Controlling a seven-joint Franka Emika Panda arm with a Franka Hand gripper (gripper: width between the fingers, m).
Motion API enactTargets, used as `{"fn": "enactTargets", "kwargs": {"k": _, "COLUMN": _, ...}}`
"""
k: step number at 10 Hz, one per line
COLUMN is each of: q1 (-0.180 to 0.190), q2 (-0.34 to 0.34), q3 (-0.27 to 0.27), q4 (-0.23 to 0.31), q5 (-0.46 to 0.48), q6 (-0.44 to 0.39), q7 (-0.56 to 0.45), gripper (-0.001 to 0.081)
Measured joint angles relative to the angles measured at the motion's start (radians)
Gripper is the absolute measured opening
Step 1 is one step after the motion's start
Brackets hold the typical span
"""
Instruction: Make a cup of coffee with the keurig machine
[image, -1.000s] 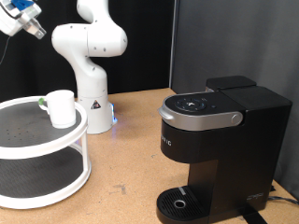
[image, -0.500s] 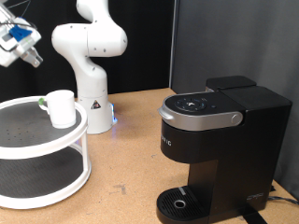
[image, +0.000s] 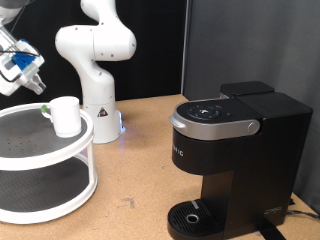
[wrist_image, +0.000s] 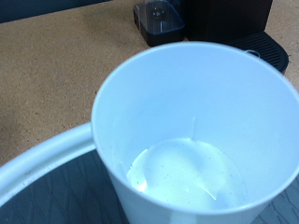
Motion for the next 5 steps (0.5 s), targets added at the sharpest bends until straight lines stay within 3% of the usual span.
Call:
{"fn": "enactTargets", "kwargs": {"k": 1, "q1": 0.000, "q2": 0.010, "q3": -0.001, "q4": -0.009, "q5": 0.000, "q6": 0.019, "q7": -0.011, "gripper": 0.0001}}
{"fn": "enactTargets", "kwargs": {"k": 2, "q1": 0.000, "q2": 0.019, "q3": -0.001, "q4": -0.016, "q5": 0.000, "q6": 0.031, "q7": -0.019, "gripper": 0.0076}}
{"fn": "enactTargets", "kwargs": {"k": 3, "q1": 0.000, "q2": 0.024, "q3": -0.001, "q4": -0.021, "q5": 0.000, "q6": 0.041, "q7": -0.026, "gripper": 0.0258}}
{"fn": "enactTargets", "kwargs": {"k": 4, "q1": 0.000, "q2": 0.025, "q3": -0.002, "q4": -0.027, "q5": 0.000, "q6": 0.051, "q7": -0.030, "gripper": 0.0258}}
{"fn": "enactTargets", "kwargs": {"k": 5, "q1": 0.000, "q2": 0.025, "q3": -0.002, "q4": -0.034, "q5": 0.000, "q6": 0.061, "q7": -0.032, "gripper": 0.0395}}
